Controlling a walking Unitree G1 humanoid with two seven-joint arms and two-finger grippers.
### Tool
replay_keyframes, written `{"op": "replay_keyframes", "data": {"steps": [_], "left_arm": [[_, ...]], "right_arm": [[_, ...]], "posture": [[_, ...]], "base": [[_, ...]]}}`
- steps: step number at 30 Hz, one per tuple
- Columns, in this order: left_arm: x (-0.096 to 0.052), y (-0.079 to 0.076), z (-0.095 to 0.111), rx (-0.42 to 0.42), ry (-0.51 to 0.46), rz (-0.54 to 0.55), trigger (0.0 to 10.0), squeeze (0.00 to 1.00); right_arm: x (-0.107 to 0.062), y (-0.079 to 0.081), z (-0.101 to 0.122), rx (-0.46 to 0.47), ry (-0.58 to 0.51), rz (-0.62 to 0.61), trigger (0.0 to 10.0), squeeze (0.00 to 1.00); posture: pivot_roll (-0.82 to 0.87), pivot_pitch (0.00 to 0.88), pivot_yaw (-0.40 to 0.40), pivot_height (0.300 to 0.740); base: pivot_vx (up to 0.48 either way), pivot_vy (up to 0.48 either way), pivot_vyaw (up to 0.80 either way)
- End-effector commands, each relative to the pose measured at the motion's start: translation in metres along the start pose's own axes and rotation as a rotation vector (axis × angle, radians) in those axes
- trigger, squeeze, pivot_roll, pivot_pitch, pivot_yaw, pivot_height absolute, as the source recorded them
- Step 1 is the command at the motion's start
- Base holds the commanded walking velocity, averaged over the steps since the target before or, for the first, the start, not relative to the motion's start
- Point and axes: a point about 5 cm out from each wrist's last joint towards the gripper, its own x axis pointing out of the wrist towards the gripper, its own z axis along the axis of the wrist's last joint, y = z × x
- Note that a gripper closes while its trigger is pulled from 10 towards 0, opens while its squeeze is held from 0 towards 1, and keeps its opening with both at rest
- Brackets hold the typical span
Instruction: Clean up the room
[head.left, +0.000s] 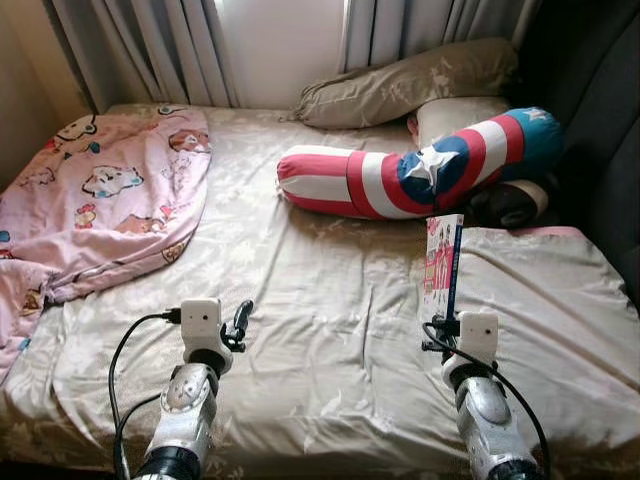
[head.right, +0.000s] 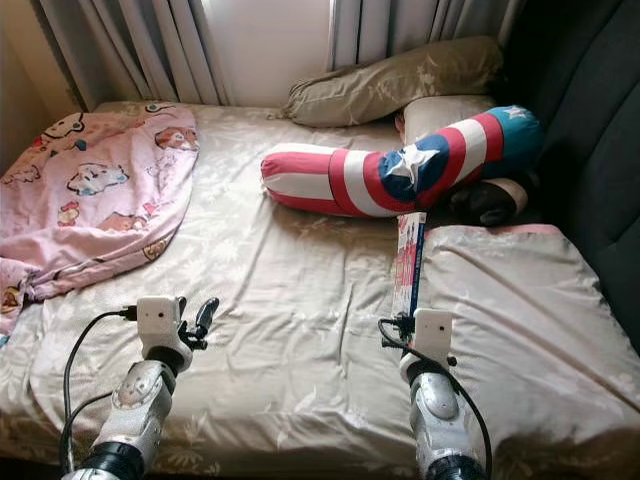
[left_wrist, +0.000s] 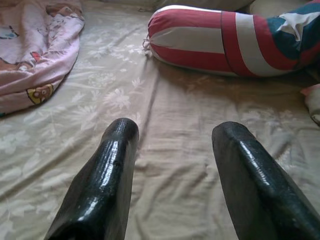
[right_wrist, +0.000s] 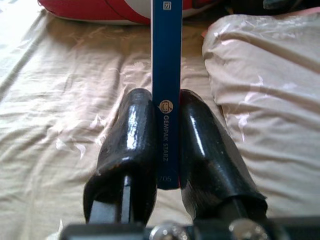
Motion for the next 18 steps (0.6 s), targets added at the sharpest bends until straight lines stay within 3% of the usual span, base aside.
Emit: {"op": "replay_keyframes", "data": {"steps": [1,18], "left_arm": [[0.0007,0.0001,0.0021,0.009,-0.007,-0.003,10.0,0.0],[0.001,-0.0014,0.0018,0.006,-0.005,-0.014,10.0,0.0]], "right_arm": [[0.0018,-0.0014,0.0071,0.002,-0.04,-0.004,10.0,0.0],[0.0014,0.001,0.0056,0.006,-0.035,0.007,10.0,0.0]], "posture": [[0.03,0.039,-0.03,0.666],[0.03,0.027,-0.028,0.666]], "base": [[0.0,0.0,0.0],[0.0,0.0,0.0]]}}
